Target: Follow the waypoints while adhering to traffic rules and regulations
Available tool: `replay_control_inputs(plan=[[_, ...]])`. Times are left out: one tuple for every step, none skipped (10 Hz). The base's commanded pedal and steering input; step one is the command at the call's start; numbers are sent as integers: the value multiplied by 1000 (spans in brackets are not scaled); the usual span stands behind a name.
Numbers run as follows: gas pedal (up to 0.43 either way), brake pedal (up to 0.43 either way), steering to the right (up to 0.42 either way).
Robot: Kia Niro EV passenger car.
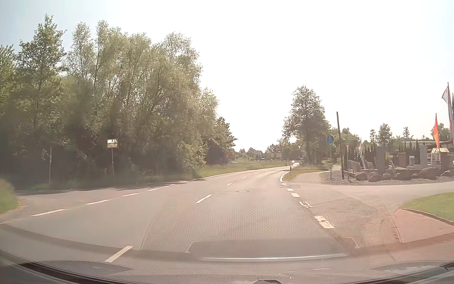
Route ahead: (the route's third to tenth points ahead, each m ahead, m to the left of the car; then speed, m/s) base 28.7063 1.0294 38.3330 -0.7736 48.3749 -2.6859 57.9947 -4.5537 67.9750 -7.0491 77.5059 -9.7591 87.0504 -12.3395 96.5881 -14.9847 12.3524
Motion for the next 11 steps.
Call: replay_control_inputs(plan=[[287, 0, 21], [358, 0, 22], [398, 0, 21], [421, 0, 21], [449, 0, 20], [449, 0, 19], [449, 0, 18], [449, 0, 13], [449, 0, 12], [441, 0, 12], [441, 0, 14]])
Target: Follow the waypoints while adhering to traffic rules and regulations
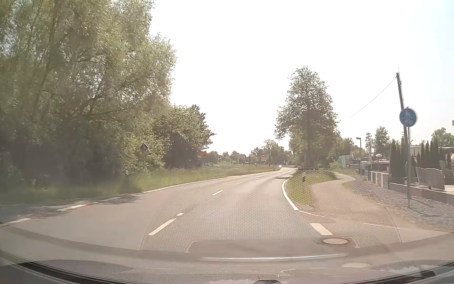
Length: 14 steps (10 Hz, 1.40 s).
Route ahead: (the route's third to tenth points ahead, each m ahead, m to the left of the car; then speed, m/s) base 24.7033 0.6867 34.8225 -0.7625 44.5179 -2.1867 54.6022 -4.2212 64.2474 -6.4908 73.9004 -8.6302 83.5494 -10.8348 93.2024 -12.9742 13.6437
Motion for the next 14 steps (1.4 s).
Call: replay_control_inputs(plan=[[441, 0, 15], [429, 0, 20], [378, 0, 24], [378, 0, 25], [378, 0, 25], [378, 0, 27], [390, 0, 30], [390, 0, 31], [390, 0, 31], [390, 0, 31], [390, 0, 31], [390, 0, 31], [390, 0, 30], [390, 0, 28]])
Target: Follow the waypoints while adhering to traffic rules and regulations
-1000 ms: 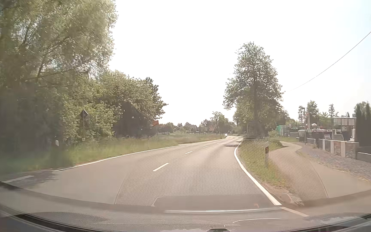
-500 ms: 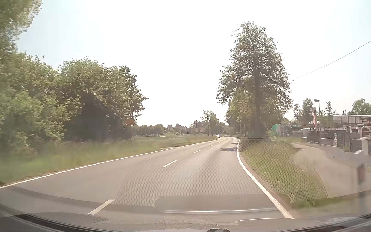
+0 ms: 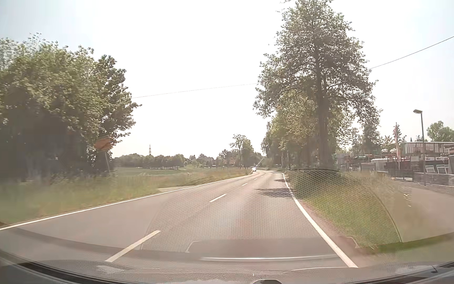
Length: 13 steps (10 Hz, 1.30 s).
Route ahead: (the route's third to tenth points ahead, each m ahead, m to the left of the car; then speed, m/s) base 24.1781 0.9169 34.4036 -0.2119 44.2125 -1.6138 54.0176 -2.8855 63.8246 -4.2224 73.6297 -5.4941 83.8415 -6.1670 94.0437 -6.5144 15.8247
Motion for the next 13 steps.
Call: replay_control_inputs(plan=[[390, 0, 27], [390, 0, 27], [390, 0, 27], [390, 0, 26], [390, 0, 24], [390, 0, 24], [390, 0, 23], [390, 0, 22], [390, 0, 20], [378, 0, 18], [378, 0, 15], [378, 0, 13], [370, 0, 11]])
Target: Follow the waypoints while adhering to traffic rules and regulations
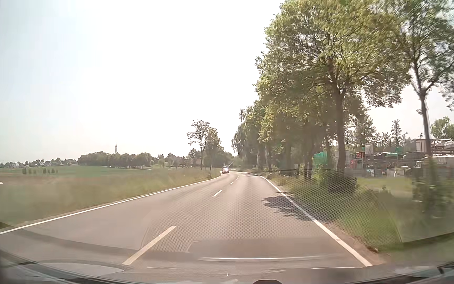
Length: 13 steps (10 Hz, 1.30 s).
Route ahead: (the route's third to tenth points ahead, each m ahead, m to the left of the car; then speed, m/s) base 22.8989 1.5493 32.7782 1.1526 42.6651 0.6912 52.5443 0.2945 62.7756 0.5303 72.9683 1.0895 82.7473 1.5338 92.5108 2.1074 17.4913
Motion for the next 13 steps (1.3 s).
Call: replay_control_inputs(plan=[[339, 0, 10], [339, 0, 8], [331, 0, 6], [319, 0, 4], [319, 0, 3], [280, 0, 3], [220, 0, 1], [177, 0, 1], [177, 0, 0], [177, 0, 0], [177, 0, 0], [177, 0, 0], [177, 0, -1]])
